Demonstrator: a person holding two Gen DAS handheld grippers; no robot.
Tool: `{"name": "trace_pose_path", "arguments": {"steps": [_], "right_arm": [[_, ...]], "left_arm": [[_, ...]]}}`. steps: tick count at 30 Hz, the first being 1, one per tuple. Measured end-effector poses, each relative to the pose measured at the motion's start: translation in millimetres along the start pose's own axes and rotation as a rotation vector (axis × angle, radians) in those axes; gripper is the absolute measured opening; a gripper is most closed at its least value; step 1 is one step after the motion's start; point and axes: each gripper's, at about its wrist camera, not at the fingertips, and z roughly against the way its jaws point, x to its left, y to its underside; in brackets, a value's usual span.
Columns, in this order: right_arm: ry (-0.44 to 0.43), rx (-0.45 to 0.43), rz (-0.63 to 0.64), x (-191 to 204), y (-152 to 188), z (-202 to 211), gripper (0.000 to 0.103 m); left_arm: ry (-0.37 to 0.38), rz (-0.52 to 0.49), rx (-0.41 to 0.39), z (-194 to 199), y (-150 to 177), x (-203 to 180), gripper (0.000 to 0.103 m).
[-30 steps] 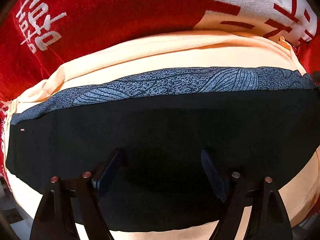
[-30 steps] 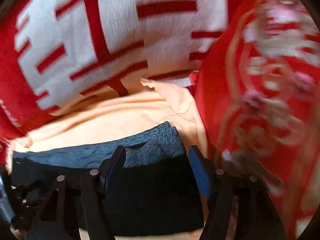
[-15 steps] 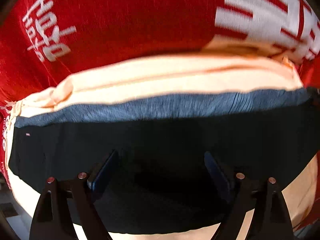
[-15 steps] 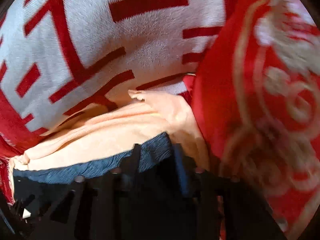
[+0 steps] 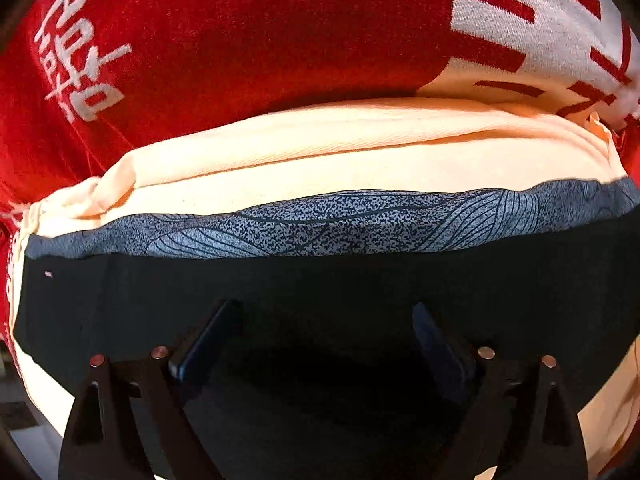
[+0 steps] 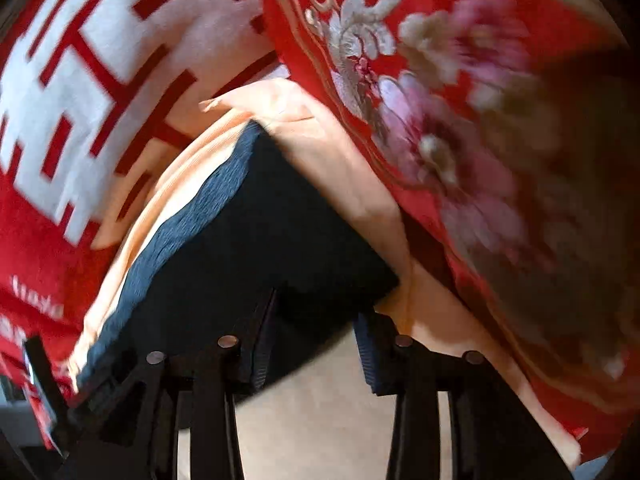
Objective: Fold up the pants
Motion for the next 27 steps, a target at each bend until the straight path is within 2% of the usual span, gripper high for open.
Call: {"name": "trace_pose_path", "arguments": {"steps": [2,3,4,5,6,7,9,11,12,14,15,18,21,22,23,24,27], "right_arm": [[-0.003,-0.07,0.079,12.3,-3.8,20.2,0.014],[0.01,-0.101,0.139,18.7,-3.7,28.9,0.014],[0.022,-0.096,0.163,19.4,-3.4,29.2,0.014],[0.05,-0.07,0.18,18.1,-4.0,23.4,0.016],[0.094,-0.012,0.178,13.4,-5.3,12.3,0.027],[0.118,0.038,0.141,5.3,-4.6,5.5,0.031],[0.084,0.028,0.087,-4.2,1.9,19.3,0.032],[0.102,-0.042,0.131,4.6,11.7,41.8,0.032],[0.063,-0.086,0.17,15.2,17.6,54.9,0.032],[0.019,-0.101,0.261,38.1,21.8,58.5,0.032],[-0.009,-0.09,0.333,57.6,20.0,50.2,0.033],[-0.086,-0.039,0.413,104.4,-0.3,13.3,0.033],[-0.073,-0.013,0.483,130.5,-5.5,-24.6,0.032],[-0.04,0.01,0.492,135.2,-14.0,-51.0,0.032],[-0.023,0.014,0.486,128.7,-19.9,-59.4,0.03],[-0.044,-0.008,0.472,116.5,-24.0,-58.1,0.025],[0.031,-0.056,0.41,90.7,-38.3,-45.2,0.025]], "left_arm": [[0.004,0.01,0.014,7.0,-4.4,1.1,0.092],[0.011,0.012,-0.003,12.7,-5.5,-0.1,0.092],[0.007,0.005,-0.032,16.6,-5.1,-0.3,0.092],[-0.004,-0.007,-0.038,15.1,-4.7,-0.8,0.092],[-0.036,-0.025,-0.014,6.9,-4.7,-1.1,0.092],[-0.048,-0.023,0.012,1.4,-4.7,0.6,0.092],[0.001,0.046,0.025,3.3,-3.1,10.1,0.092],[0.005,0.069,-0.008,14.4,-3.3,21.3,0.092],[0.006,0.07,-0.014,18.1,-3.2,25.2,0.092],[0.021,0.072,-0.02,21.2,-5.0,30.2,0.092],[0.017,0.069,-0.021,20.4,-7.5,30.1,0.092],[-0.016,0.078,-0.034,11.0,-23.1,26.5,0.092],[-0.031,0.12,-0.031,-7.1,-33.0,22.3,0.092],[-0.041,0.126,-0.024,-10.1,-36.0,33.0,0.092],[-0.047,0.131,-0.026,-13.7,-35.3,36.3,0.092],[-0.046,0.139,-0.033,-17.8,-37.1,42.0,0.092],[-0.057,0.187,-0.03,-23.5,-36.0,71.1,0.092]]}}
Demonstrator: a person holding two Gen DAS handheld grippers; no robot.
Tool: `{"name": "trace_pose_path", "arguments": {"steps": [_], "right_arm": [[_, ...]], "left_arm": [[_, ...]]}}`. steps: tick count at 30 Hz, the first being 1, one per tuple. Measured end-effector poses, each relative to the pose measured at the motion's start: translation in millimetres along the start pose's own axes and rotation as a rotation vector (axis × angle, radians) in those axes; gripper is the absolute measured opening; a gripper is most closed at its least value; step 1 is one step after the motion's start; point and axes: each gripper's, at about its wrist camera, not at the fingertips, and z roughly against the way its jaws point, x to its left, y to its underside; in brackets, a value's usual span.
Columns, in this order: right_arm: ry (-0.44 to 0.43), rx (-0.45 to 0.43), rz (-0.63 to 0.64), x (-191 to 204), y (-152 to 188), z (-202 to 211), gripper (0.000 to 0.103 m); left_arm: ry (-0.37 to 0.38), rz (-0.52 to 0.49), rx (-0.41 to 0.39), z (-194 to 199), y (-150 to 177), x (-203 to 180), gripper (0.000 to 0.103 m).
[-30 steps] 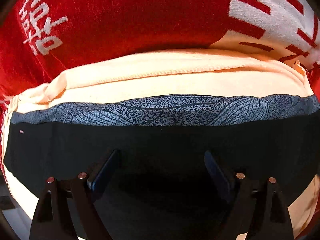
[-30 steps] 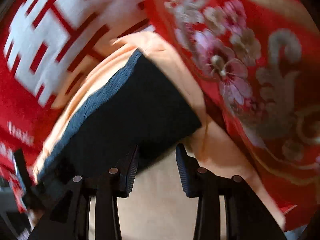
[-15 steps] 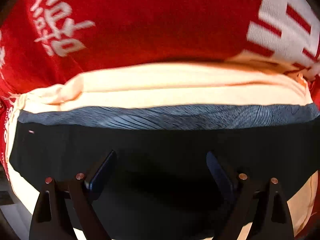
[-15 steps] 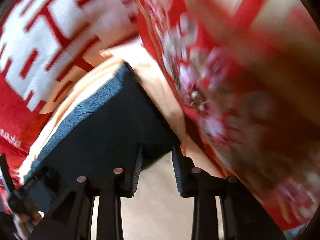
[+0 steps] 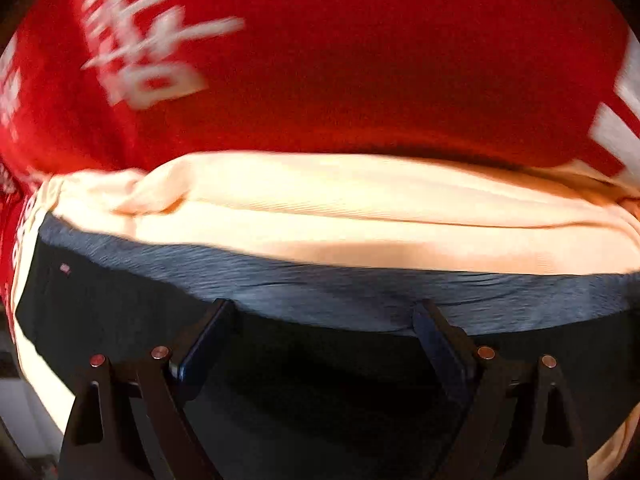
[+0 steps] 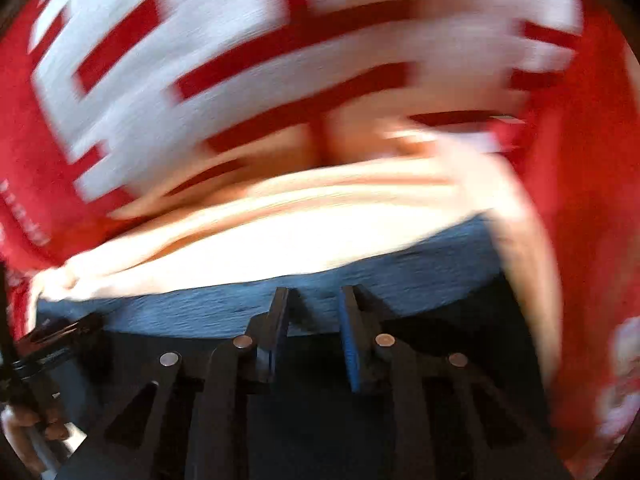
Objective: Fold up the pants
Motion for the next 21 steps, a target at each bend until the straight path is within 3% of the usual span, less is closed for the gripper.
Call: {"name": "trace_pose_path", "arguments": {"steps": [2,5,11,14,21], "right_arm": [[0.0,0.01,-0.03,-9.5,1.5,9.3,0.025],[0.031,0.038,-0.031,-4.9,11.9,27.2,0.041],[-0.131,0.086,-0.067,24.0,62.5,63.7,0.041],[-0.211,0.144,-0.082,51.3,90.1,65.5,0.041],[-0.314,0.217,-0.069,150.8,152.5,58.9,0.041]], "left_arm": [[-0.025,0.042,0.023,0.1,5.4,27.2,0.092],[-0.087,0.077,0.056,6.4,17.6,62.5,0.092],[-0.135,0.076,0.072,23.9,56.7,124.7,0.092],[-0.129,0.082,0.089,23.5,71.4,151.9,0.092],[-0.069,0.048,0.084,45.4,87.8,167.6,0.092]]}}
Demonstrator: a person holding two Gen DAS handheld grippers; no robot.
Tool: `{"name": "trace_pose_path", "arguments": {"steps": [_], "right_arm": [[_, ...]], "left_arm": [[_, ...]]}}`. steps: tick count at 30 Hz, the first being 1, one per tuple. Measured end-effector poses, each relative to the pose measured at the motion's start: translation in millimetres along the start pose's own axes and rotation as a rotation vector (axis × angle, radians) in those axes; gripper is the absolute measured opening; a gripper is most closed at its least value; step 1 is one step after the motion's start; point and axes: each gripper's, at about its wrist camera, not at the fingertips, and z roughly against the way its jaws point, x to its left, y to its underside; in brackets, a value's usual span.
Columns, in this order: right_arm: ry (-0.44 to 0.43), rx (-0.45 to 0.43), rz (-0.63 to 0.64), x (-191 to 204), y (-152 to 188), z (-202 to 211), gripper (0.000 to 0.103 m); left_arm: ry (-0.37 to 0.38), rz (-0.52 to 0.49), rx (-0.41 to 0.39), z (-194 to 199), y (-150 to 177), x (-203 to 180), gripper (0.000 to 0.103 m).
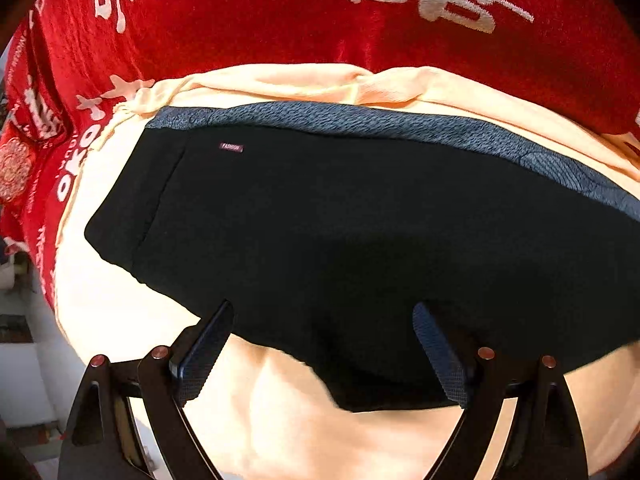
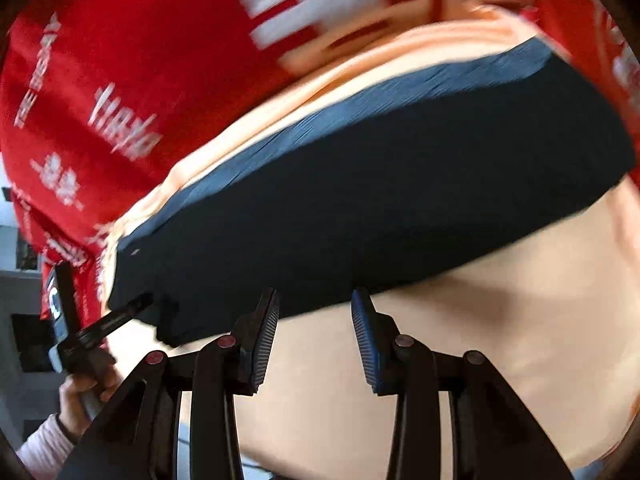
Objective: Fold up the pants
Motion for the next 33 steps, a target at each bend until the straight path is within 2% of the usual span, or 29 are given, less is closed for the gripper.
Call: {"name": "trace_pose_path", "arguments": {"steps": [4,9,12,16,17,19,22,24,25,26,28,30,33], "right_arm": [[-0.059,0.032,-0.03,38.0,32.1,-27.1,0.041],[-0.159,0.084,-0.075,97.8,64.2,-88.3,0.041],[-0.222,0.103,-0.116,122.9,72.6,-119.9,0.041],[-0.259,0.098,-0.149,139.6,79.4,-142.7,0.041],[-0.26,0.098,-0.16,142.0,79.8,-149.3,0.041],[-0.264,0.098,-0.175,142.7,79.7,-156.2,0.041],[-0.277,0.093,-0.224,137.9,78.4,-164.9,0.041],[-0.302,0.097,-0.274,132.5,75.0,-166.2,0.04],[-0.302,0.093,-0.285,134.0,69.5,-164.1,0.033],[-0.287,0.077,-0.266,138.4,63.5,-158.9,0.009],[-0.264,0.047,-0.19,153.2,57.4,-144.2,0.008],[-0.202,0.041,-0.128,162.0,65.2,-137.2,0.008],[-0.138,0.077,-0.169,148.4,85.0,-153.8,0.008]], "left_arm": [[0.044,-0.044,0.002,-9.0,3.0,31.7,0.092],[0.042,-0.075,-0.021,-14.6,-1.3,81.4,0.092],[0.045,-0.065,-0.045,-21.7,-16.2,111.1,0.092],[0.021,-0.061,-0.099,-39.9,-40.5,135.4,0.092],[0.014,-0.062,-0.092,-47.7,-42.6,137.9,0.092],[0.014,-0.064,-0.056,-68.2,-42.1,142.0,0.092],[0.029,-0.099,-0.108,-67.8,-35.5,139.8,0.094],[0.038,-0.112,-0.111,-67.5,-34.5,139.4,0.094],[0.055,-0.108,-0.102,-68.1,-35.2,141.2,0.094],[0.069,-0.108,-0.094,-67.7,-35.8,142.7,0.094],[0.086,-0.139,-0.086,-66.2,-35.5,144.3,0.094],[0.089,-0.186,-0.097,-64.5,-31.0,143.8,0.094],[0.087,-0.248,-0.115,-65.8,-20.1,141.9,0.094]]}}
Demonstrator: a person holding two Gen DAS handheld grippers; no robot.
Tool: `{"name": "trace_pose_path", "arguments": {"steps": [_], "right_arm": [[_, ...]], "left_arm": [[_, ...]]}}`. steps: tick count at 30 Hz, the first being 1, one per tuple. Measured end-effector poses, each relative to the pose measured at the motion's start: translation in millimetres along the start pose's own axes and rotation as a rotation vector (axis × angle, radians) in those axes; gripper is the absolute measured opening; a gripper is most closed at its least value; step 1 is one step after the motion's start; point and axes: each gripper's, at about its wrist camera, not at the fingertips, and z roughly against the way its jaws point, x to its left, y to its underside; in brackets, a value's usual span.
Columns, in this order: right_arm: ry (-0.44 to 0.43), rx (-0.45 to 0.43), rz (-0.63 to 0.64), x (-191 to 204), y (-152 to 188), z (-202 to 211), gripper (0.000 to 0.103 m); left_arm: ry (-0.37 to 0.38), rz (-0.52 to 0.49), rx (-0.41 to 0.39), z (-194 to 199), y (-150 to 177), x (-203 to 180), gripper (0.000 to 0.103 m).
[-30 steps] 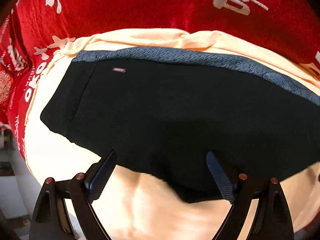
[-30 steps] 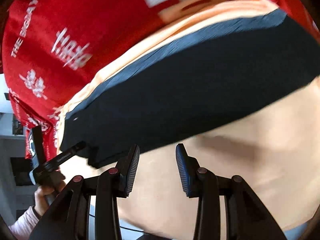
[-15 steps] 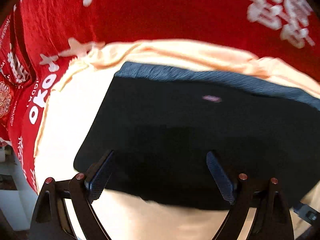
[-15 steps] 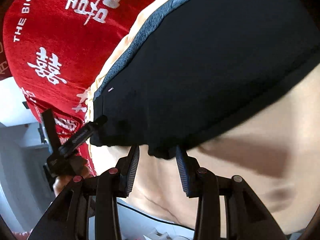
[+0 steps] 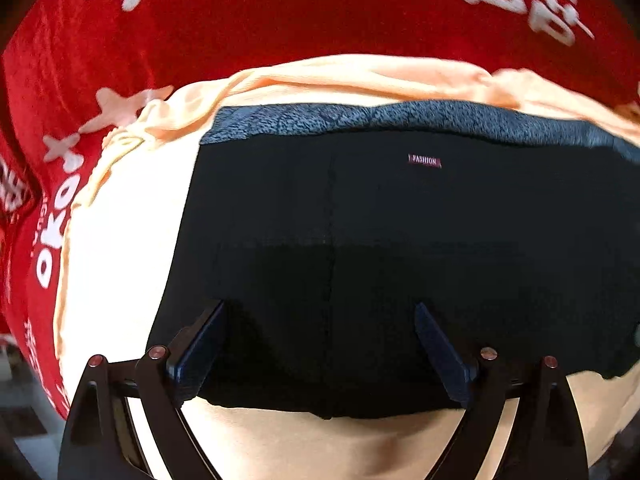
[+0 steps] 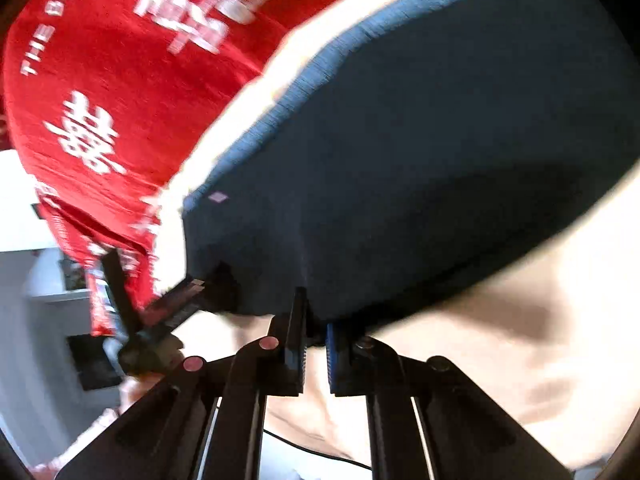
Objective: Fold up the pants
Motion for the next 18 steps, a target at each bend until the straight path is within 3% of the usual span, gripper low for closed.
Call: {"name": "trace_pose_path", "arguments": {"steps": [4,8,10,11,12,15,16,17,18], "right_arm": [[-0.019,0.001,-0.021,-9.2,7.2,1.7,0.009],[0.024,0.037,0.032,-10.6,1.8,30.1,0.018],[0.063,-0.03,0.025,-24.6,-10.3,56.8,0.028],[0.071,-0.054,-0.002,-33.1,-16.6,65.0,0.042],[0.073,-0.078,-0.047,-44.9,-25.1,73.4,0.048],[0.053,-0.137,-0.153,-75.3,-52.5,89.9,0.045],[0.057,-0.146,-0.167,-80.8,-58.5,91.0,0.038],[0.07,-0.146,-0.179,-84.7,-62.9,90.8,0.013],[0.072,-0.14,-0.2,-91.3,-63.5,89.9,0.01]], "left_arm": [[-0.02,-0.021,-0.019,-0.1,6.4,0.9,0.094],[-0.061,-0.029,0.013,8.6,5.0,-11.1,0.094],[-0.017,-0.019,0.003,22.8,3.2,-25.6,0.094],[0.012,-0.015,-0.012,31.1,2.8,-36.2,0.094],[0.035,-0.018,-0.023,37.3,3.0,-47.1,0.094],[0.103,-0.037,-0.047,49.7,-5.4,-91.3,0.094],[0.128,-0.037,-0.049,49.4,-10.1,-109.7,0.094],[0.139,-0.038,-0.046,47.3,-13.2,-122.2,0.094],[0.14,-0.045,-0.032,43.0,-14.9,-139.1,0.094]]}}
